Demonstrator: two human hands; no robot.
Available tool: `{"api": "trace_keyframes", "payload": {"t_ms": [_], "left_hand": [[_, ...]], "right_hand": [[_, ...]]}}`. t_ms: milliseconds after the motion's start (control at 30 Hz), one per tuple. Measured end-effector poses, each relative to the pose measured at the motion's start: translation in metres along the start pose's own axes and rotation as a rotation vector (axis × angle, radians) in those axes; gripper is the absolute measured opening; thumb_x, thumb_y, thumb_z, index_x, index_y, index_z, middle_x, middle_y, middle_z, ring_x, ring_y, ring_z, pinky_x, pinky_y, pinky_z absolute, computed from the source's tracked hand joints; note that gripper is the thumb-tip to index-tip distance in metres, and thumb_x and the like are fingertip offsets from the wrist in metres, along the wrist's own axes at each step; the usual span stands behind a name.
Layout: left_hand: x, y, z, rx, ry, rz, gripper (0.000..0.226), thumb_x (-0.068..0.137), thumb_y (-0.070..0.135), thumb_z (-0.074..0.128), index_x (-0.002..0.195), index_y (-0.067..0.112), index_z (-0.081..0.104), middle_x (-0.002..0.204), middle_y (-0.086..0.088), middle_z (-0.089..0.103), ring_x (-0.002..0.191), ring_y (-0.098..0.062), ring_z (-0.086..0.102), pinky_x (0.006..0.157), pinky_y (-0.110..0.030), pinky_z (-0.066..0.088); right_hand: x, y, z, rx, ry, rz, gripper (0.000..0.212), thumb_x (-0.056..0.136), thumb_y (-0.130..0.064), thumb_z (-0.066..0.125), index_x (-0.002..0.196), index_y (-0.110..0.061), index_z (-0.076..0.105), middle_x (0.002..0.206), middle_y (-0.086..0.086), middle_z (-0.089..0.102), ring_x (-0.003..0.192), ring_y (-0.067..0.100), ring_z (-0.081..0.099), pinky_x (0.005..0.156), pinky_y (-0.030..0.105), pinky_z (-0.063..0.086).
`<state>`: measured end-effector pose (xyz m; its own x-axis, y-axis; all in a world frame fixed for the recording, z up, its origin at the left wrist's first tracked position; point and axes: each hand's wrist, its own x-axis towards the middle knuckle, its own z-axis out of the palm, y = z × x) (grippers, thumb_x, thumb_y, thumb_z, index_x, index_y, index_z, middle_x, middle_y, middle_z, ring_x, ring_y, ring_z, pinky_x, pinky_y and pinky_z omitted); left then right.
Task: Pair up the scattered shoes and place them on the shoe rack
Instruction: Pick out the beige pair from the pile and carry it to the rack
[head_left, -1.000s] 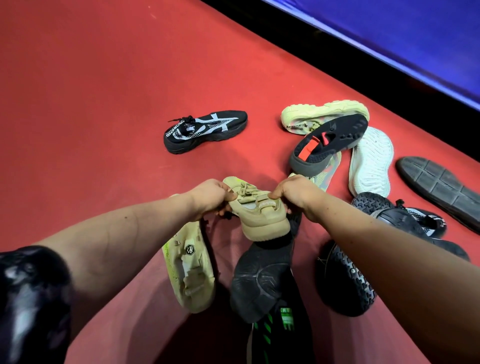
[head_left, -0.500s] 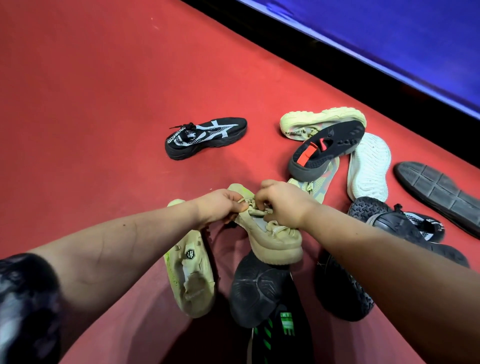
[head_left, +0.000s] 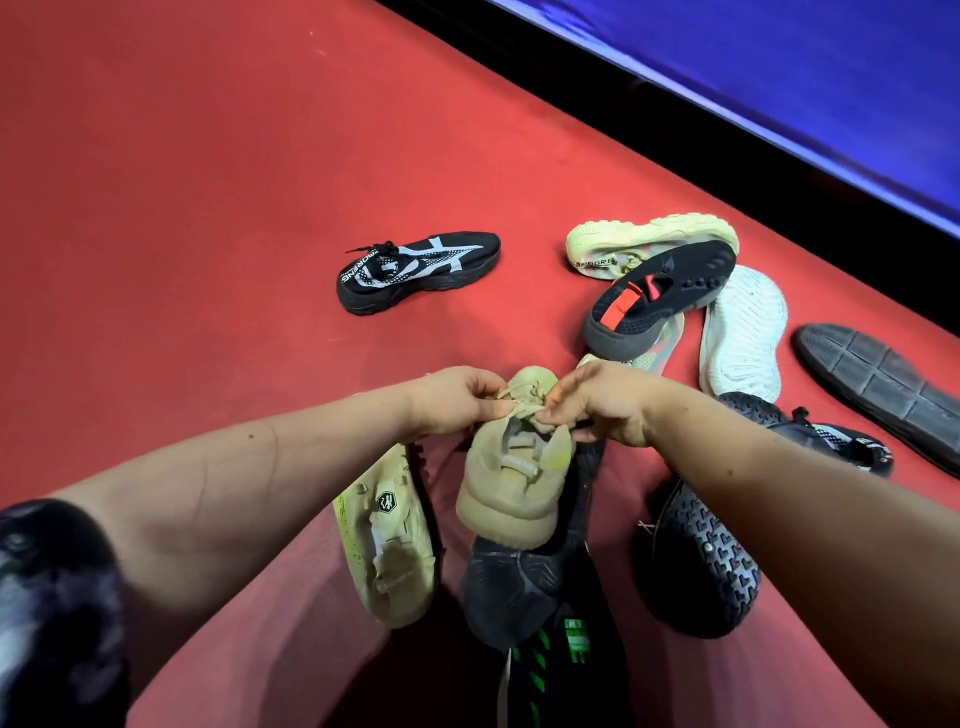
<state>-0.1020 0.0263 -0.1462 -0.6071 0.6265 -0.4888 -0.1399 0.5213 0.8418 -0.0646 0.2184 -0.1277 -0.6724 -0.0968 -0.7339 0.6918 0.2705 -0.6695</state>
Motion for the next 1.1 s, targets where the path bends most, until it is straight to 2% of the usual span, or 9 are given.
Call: {"api": "trace_keyframes", "payload": {"t_ms": [200,300,433,500,567,733,867,1000,1100], "left_hand": [[0.001,0.004,0.004,-0.211,-0.083,-0.018,0.018,0.097,0.01,0.046,0.082,0.008,0.054,0.069,-0.003,0.046,0.06,-0.011,0.038,0.055,-0.019,0.034],[-0.002,0.007,0.005,-0.211,-0.099,-0.001,0.012,0.098,0.011,0.044,0.092,0.002,0.052,0.067,-0.003,0.044,0.056,-0.009,0.037,0.05,-0.016,0.033],[-0.001,-0.002,0.015,-0.197,-0.036,0.047,0.019,0.096,0.007,0.047,0.077,0.003,0.049,0.067,-0.004,0.037,0.058,-0.007,0.033,0.055,-0.019,0.031],[0.0,-0.008,0.015,-0.083,0.024,0.114,0.013,0.094,0.005,0.052,0.082,-0.001,0.054,0.07,-0.003,0.04,0.064,-0.007,0.034,0.061,-0.021,0.031],[0.001,-0.011,0.01,0.059,0.067,0.174,0.012,0.09,0.003,0.057,0.08,0.01,0.057,0.07,0.005,0.047,0.064,0.001,0.04,0.065,-0.015,0.036],[0.002,-0.017,0.003,0.157,0.146,0.185,0.029,0.083,-0.001,0.064,0.072,0.025,0.056,0.073,0.003,0.055,0.072,-0.009,0.047,0.072,-0.021,0.041],[-0.002,-0.018,0.002,0.054,0.208,0.141,0.025,0.084,-0.003,0.062,0.073,0.019,0.059,0.072,0.003,0.056,0.069,-0.008,0.048,0.072,-0.02,0.041],[-0.005,-0.012,0.006,-0.058,0.214,0.106,0.02,0.081,-0.006,0.065,0.075,0.013,0.063,0.074,-0.002,0.061,0.069,-0.009,0.053,0.073,-0.02,0.044],[-0.003,-0.005,0.003,-0.12,0.179,0.057,0.012,0.074,0.002,0.073,0.076,0.013,0.067,0.072,-0.002,0.065,0.068,-0.01,0.057,0.075,-0.023,0.047]], "right_hand": [[-0.003,-0.002,-0.012,0.049,-0.09,-0.021,0.019,0.078,0.004,0.067,0.067,-0.009,0.06,0.051,-0.003,0.058,0.053,0.008,0.051,0.057,0.021,0.043],[-0.005,-0.002,-0.015,0.043,-0.096,-0.062,0.018,0.078,0.008,0.066,0.068,-0.006,0.062,0.055,-0.001,0.064,0.053,0.008,0.059,0.05,0.017,0.047],[-0.012,-0.001,-0.016,-0.128,-0.05,-0.137,0.024,0.069,0.016,0.071,0.07,-0.006,0.062,0.057,0.002,0.06,0.044,0.003,0.053,0.041,0.012,0.038],[-0.012,0.003,-0.015,-0.159,0.01,-0.169,0.029,0.063,0.013,0.078,0.072,-0.009,0.06,0.055,0.0,0.056,0.042,0.006,0.046,0.037,0.014,0.032],[-0.01,0.006,-0.015,-0.235,0.129,-0.192,0.038,0.057,-0.001,0.087,0.071,-0.014,0.054,0.052,-0.007,0.049,0.043,0.006,0.038,0.037,0.015,0.028],[-0.009,0.005,-0.016,-0.423,0.347,-0.106,0.048,0.056,-0.02,0.091,0.062,-0.018,0.043,0.061,-0.004,0.047,0.053,0.007,0.044,0.05,0.021,0.04],[-0.004,0.016,-0.015,-0.12,0.303,0.064,0.049,0.061,-0.026,0.089,0.067,-0.013,0.042,0.06,0.007,0.048,0.038,0.014,0.049,0.034,0.017,0.039],[0.0,0.018,-0.009,-0.024,0.291,-0.044,0.028,0.066,-0.013,0.085,0.083,-0.001,0.067,0.069,0.01,0.062,0.054,0.017,0.054,0.046,0.023,0.047],[0.003,0.02,-0.01,0.017,0.303,-0.092,0.017,0.067,0.002,0.079,0.082,0.0,0.07,0.075,0.01,0.066,0.062,0.019,0.056,0.051,0.025,0.05]]}}
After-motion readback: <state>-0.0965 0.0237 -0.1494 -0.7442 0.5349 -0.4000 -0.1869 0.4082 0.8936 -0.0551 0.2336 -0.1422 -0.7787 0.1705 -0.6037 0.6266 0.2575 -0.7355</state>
